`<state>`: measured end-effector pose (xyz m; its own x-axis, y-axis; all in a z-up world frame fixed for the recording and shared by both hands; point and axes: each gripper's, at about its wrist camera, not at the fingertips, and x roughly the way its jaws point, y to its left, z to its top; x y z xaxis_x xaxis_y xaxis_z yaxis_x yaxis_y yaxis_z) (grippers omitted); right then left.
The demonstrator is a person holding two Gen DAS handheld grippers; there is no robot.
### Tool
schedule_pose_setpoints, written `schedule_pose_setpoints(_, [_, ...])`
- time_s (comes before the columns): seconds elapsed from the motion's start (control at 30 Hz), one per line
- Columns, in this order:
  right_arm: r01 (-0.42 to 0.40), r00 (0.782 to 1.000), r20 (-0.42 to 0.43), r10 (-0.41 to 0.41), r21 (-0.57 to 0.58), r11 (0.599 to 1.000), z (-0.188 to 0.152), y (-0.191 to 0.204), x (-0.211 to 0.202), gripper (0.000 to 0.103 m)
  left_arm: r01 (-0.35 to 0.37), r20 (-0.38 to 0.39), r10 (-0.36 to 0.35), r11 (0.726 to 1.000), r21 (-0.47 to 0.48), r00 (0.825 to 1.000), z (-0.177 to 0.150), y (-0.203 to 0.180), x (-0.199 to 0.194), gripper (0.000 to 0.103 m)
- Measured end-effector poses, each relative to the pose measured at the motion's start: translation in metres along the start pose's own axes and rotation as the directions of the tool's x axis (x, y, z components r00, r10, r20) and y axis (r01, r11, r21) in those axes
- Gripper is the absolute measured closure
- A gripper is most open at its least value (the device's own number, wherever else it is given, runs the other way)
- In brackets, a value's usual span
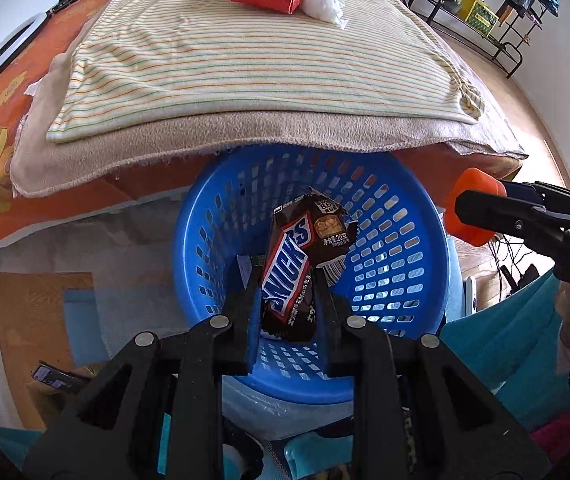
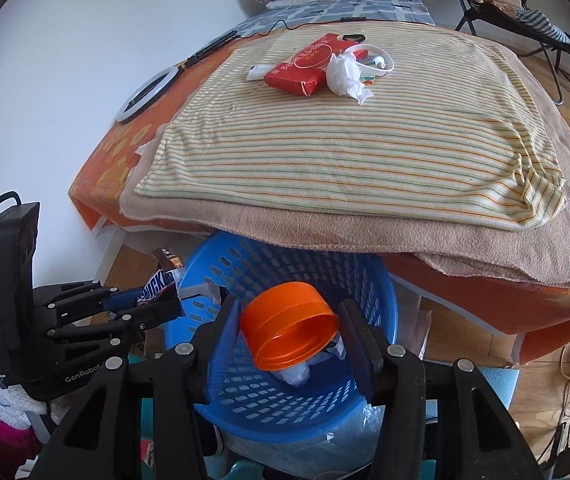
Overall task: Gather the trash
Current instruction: 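Carry the Snickers wrapper with the left tool while the right tool carries the orange cup to the basket, then open the left tool over the basket while the right tool releases the orange cup into it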
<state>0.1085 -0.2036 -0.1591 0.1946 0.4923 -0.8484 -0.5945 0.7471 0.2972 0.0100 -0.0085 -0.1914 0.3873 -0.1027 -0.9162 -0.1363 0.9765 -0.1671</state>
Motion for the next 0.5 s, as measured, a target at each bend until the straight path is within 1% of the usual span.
schedule_pose_setpoints(0.17, [0.004, 0.999, -0.032, -0.004, 0.005, 1.0, -0.008, -0.001, 0.012, 0.051, -0.01, -0.025, 0.01, 1.0, 0.005, 1.0, -0.004, -0.001, 0.01, 0.082])
schedule_pose_setpoints(0.5, [0.019, 0.998, -0.067, -0.017, 0.017, 1.0, -0.016, -0.005, 0.025, 0.05, -0.026, -0.022, 0.026, 1.0, 0.001, 0.999, -0.003, 0.0, 0.012, 0.082])
